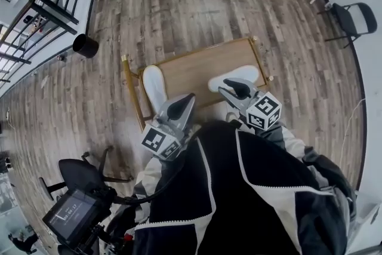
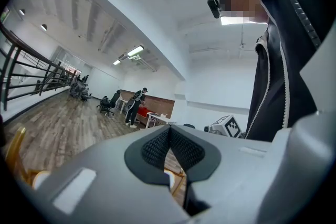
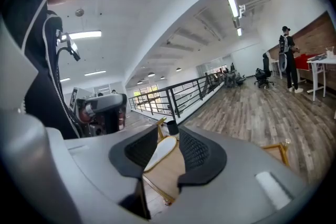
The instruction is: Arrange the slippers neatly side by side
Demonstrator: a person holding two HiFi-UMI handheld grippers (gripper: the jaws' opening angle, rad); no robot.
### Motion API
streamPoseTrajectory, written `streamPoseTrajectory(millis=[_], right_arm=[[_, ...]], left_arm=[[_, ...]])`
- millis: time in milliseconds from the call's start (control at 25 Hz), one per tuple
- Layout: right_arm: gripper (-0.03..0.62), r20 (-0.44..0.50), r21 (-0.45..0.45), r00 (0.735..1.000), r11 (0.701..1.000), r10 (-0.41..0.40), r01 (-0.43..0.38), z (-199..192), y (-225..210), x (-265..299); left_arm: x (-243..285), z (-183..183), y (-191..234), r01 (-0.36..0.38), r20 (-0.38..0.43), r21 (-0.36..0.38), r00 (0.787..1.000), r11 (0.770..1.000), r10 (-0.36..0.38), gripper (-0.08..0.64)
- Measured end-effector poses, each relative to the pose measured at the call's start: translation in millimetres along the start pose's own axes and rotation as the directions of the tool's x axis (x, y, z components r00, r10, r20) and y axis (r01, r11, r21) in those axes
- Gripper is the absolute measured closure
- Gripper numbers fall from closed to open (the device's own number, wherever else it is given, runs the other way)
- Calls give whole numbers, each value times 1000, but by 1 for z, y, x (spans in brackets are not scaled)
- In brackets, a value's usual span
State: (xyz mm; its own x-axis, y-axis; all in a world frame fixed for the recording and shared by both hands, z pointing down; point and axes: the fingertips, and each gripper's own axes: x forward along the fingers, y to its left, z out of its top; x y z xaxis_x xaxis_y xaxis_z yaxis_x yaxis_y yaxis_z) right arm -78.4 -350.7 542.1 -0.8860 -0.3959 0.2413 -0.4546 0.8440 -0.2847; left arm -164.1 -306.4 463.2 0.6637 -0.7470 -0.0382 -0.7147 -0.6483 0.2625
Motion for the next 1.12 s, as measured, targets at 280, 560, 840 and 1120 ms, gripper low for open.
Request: streamPoseTrajectory(millis=[280, 560, 840, 1120], right_arm=[[394, -168, 277, 960, 924, -224, 264, -87, -84, -22], [372, -341, 455, 862, 737, -375, 500, -162, -155, -35], [367, -443, 562, 804, 576, -396, 594, -208, -190, -28], [384, -485, 676, 782, 399, -391, 619, -235, -214, -8]], left_arm=[[-1, -5, 1, -8, -8, -38, 1000, 999, 7, 544], [-3, -8, 5, -25, -20, -51, 1000, 998, 24, 545], [-1, -12, 1, -13, -36, -46, 999, 999, 11, 544], [-6, -13, 5, -22, -47, -16, 999, 1000, 21, 543]])
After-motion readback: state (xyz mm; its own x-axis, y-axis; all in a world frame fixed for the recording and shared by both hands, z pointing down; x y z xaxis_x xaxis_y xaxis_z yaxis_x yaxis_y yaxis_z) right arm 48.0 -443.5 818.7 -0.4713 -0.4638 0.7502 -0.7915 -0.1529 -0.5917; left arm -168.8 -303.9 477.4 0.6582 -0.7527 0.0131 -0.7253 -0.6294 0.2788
